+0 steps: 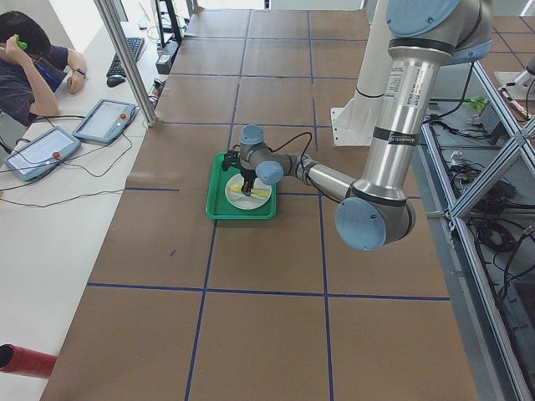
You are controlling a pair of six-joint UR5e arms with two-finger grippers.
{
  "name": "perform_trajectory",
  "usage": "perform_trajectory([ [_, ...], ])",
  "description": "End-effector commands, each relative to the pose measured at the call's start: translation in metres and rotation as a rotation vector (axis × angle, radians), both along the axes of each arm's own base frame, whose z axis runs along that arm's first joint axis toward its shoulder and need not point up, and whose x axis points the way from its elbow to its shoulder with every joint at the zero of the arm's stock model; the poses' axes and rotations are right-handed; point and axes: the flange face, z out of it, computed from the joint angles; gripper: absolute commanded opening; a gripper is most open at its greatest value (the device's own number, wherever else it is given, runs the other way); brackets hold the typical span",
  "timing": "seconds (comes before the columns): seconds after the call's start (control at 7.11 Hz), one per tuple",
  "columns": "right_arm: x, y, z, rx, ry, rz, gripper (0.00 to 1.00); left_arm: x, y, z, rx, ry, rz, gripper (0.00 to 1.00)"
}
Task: Place spoon
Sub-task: 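Close the left gripper on the yellow spoon and lift it off the plate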
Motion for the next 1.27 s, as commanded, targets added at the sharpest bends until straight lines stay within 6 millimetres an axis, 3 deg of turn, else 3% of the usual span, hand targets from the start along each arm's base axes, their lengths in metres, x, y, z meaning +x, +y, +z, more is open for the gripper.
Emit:
perform_trajectory([
  [0.0, 0.000, -0.001, -0.001, 0.002, 0.000, 0.000, 1.00, 0.000, 0.000, 0.002, -0.005, -0.005, 0.000, 0.37],
  [0.14, 0.000, -0.001, -0.001, 0.002, 0.000, 0.000, 1.00, 0.001, 0.000, 0.000, -0.007, -0.002, 0.001, 0.18],
  [0.42, 0.000, 0.000, 0.000, 0.000, 0.000, 0.000, 1.00, 0.002, 0.004, -0.001, -0.053, 0.023, 0.013, 0.02],
  [0.84, 0.000, 0.000, 0.000, -0.001, 0.000, 0.000, 1.00, -0.004, 0.006, -0.010, -0.120, 0.038, -0.024, 0.00],
  [1.12, 0.000, 0.000, 0.000, 0.000, 0.000, 0.000, 1.00, -0.028, -0.008, -0.028, -0.161, 0.072, -0.120, 0.00],
])
